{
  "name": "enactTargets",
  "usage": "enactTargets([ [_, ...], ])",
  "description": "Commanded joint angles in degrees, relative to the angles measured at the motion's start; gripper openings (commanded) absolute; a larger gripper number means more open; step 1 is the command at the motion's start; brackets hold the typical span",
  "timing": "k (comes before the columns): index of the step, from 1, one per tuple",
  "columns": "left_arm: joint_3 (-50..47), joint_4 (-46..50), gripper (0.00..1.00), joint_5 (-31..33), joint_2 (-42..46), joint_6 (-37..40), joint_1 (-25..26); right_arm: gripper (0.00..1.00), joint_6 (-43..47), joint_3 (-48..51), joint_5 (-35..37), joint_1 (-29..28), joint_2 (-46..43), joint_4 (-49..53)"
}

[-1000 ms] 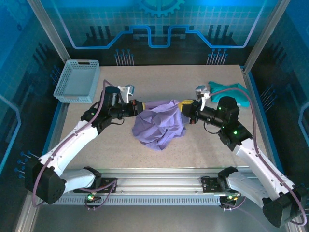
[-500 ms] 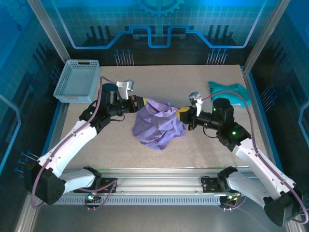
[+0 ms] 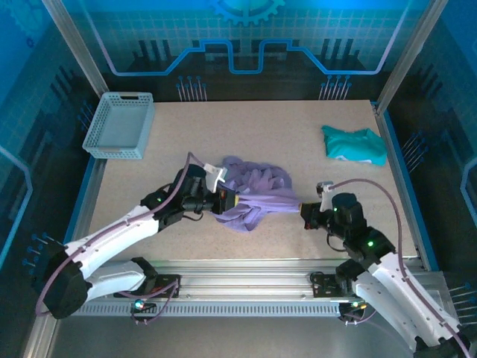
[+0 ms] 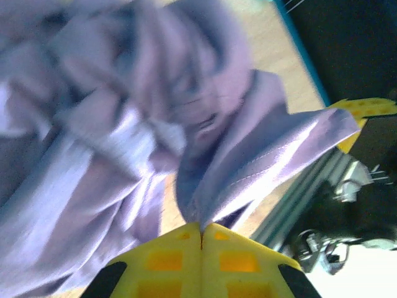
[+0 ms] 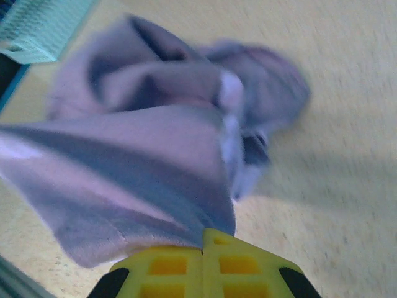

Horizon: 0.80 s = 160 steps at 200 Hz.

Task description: Fold the inside-out t-shirt

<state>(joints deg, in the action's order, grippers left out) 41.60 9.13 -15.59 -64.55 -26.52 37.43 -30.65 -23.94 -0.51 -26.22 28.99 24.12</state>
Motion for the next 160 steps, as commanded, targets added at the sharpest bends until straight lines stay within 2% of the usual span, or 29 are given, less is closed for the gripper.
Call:
enactTargets([
  [1,-2.5,-3.9,0.00,5.8,0.5,2.9,0.6,0.00,-6.9,3.5,7.1,-0.1,-3.7,-1.8],
  [37,-4.3,-6.1,0.00,6.6,-2.5,4.4,2.2,0.00,-5.9,6.4,3.4,-0.2,-2.7,-5.4],
  [68,-6.3,-7.9,0.00,7.0,-5.3,4.3,4.7,0.01,-6.5,6.2,1.2,-0.7,-0.7,-2.4],
  [81,-8.2,-9.0,0.00,7.1,-6.1,3.6,6.0,0.06,-7.8,6.1,1.2,-1.1,-1.2,0.6],
  [105,-11.7,-12.2,0.00,6.9,-7.3,1.9,9.4,0.21,-9.6,4.7,4.6,-2.6,-3.8,6.5],
  [126,-12.5,-12.9,0.15,6.1,-7.8,1.3,11.2,0.31,-9.3,2.2,8.2,-3.1,-4.8,8.8],
  [146,-11.4,-10.8,0.34,6.5,-6.5,1.6,11.3,0.33,-7.4,0.8,9.2,-3.2,-3.3,7.2],
  [160,-10.3,-8.2,0.42,7.2,-4.3,2.5,11.2,0.34,-5.6,-0.1,8.3,-3.3,-0.1,4.8],
])
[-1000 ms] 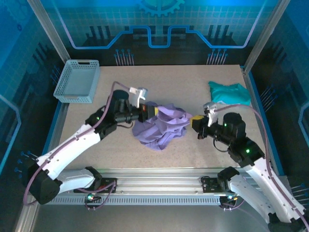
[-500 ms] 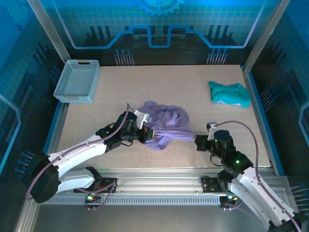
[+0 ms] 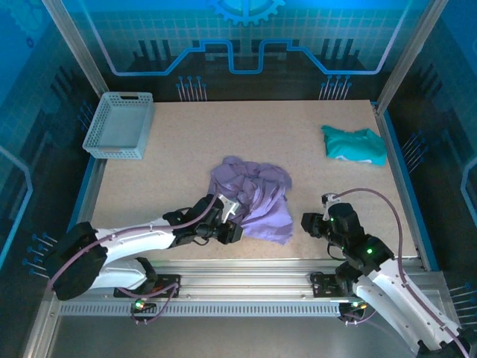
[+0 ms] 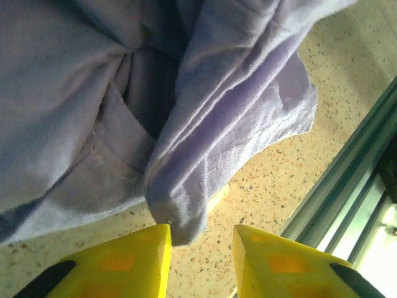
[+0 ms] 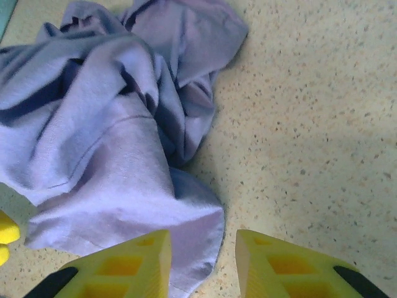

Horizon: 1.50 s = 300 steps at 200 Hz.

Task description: Fold the inside-out t-shirt

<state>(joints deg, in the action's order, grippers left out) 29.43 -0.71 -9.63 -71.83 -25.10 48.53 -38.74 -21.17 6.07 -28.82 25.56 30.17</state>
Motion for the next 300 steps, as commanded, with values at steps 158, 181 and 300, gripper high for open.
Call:
enactTargets([
  [158,9.4,5.5,0.77,-7.0,-11.8,-18.4,-31.3,0.85,26.1,-46.9,-2.9,-12.0,70.7,-11.8],
  [181,6.1,0.8,0.68,-8.5,-11.8,-21.5,-30.9,0.87,29.6,-55.4,-0.9,-13.9,80.1,-8.1],
  [300,14.3,-10.4,0.00,-7.3,-3.5,-18.1,-34.6,0.00,25.4,-75.5,-21.3,-3.7,76.9,-15.0],
])
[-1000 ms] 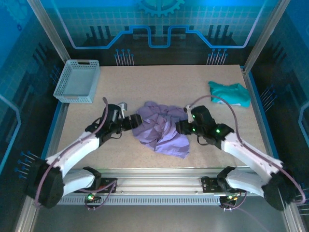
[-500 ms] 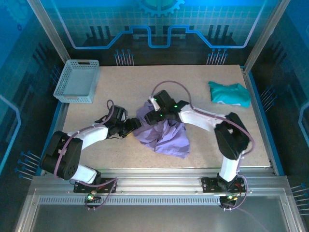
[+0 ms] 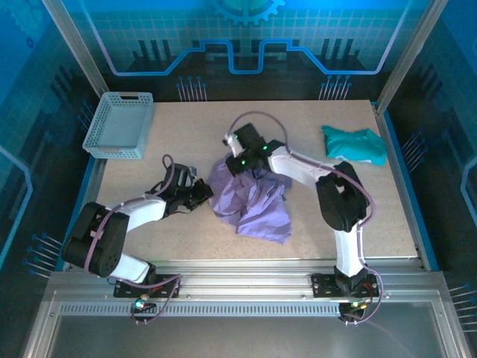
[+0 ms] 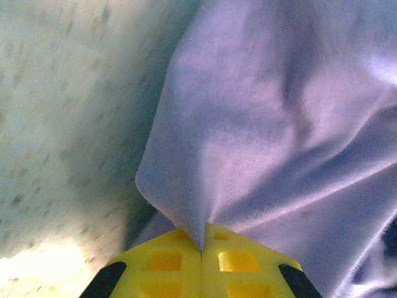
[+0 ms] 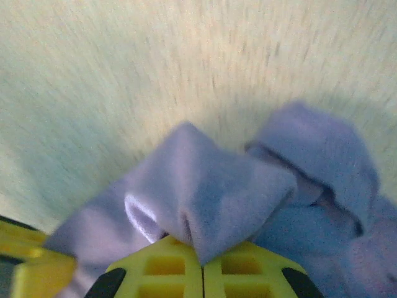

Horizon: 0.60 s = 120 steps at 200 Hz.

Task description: Fold the inside-out t-shirt

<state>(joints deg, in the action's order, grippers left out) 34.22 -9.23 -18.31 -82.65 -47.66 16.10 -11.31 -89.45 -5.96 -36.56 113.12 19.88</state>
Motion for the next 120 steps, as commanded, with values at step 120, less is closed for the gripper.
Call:
enactTargets([
  [120,5.2,17.5,0.18,7.1,31.2,25.2,13.6,0.36,0.3,39.4,1.2,6.8,-52.3,-2.5],
])
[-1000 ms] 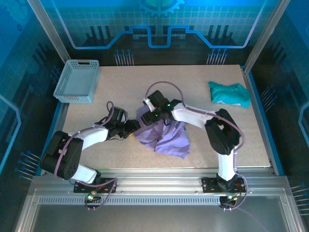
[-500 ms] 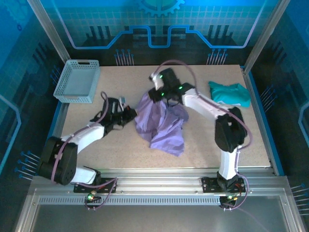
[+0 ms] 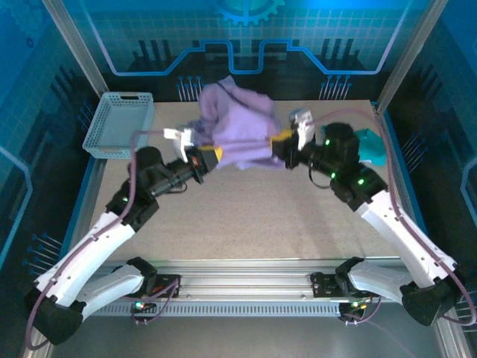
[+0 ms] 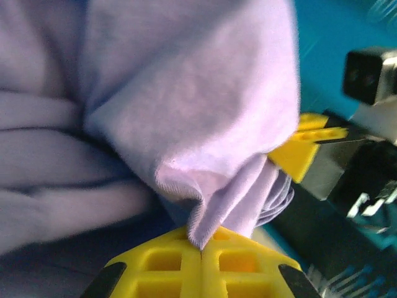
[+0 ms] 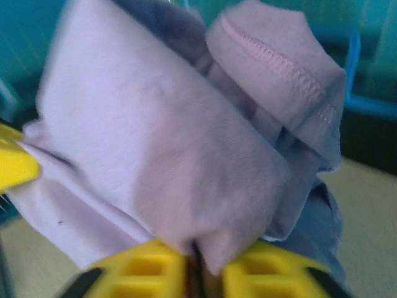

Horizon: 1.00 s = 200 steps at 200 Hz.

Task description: Fold the inside-out t-shirt

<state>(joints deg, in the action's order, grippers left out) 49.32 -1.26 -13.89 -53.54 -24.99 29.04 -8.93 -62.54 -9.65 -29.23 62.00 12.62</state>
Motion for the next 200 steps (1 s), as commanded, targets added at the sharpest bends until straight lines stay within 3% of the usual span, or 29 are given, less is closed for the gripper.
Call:
enactTargets([
  [1,-10.3,9.6,0.20,2.7,2.3,2.4,0.7,0.37,-2.2,13.1,5.0,-0.5,-1.4,4.9],
  [9,-12.8,10.9,0.38,3.0,3.2,1.4,0.7,0.42,-3.2,16.3,5.5,-0.7,-2.4,5.7],
  [16,-14.1,12.2,0.48,3.5,4.1,0.8,0.7,0.46,-4.3,18.3,5.8,-0.9,-3.3,5.8],
  [33,-14.6,14.7,0.58,5.9,5.5,0.6,0.7,0.50,-6.1,21.0,5.0,-2.2,-4.2,3.1],
  [47,-12.9,17.6,0.64,12.3,5.1,-1.0,0.6,0.52,-6.5,20.1,6.8,-4.4,-2.1,2.1],
  [62,-10.7,20.5,0.68,17.3,2.3,-4.5,-0.3,0.53,-6.4,16.9,10.1,-7.1,3.1,2.5],
  [86,-8.0,20.7,0.70,15.2,-5.3,-8.5,-3.3,0.58,-5.5,10.0,15.4,-9.3,13.8,2.6],
  [114,-5.7,18.6,0.71,14.6,-14.9,-9.4,-6.5,0.65,-5.2,1.9,10.9,-10.4,26.3,-2.3],
  [158,-5.4,10.3,0.71,9.9,-24.8,-9.7,-10.1,0.70,-6.5,-9.7,12.5,-13.9,43.7,-4.3],
  [169,-4.7,9.6,0.71,10.0,-26.4,-9.1,-10.1,0.62,-7.3,-11.5,14.9,-13.8,46.5,-3.8],
  [187,-3.8,9.5,0.71,10.5,-27.8,-7.2,-10.0,0.26,-6.8,-13.1,18.8,-12.7,47.0,-0.9],
  [200,-3.5,9.0,0.71,10.9,-27.9,-5.2,-9.4,0.12,-5.5,-11.0,17.0,-11.4,43.1,-1.5],
])
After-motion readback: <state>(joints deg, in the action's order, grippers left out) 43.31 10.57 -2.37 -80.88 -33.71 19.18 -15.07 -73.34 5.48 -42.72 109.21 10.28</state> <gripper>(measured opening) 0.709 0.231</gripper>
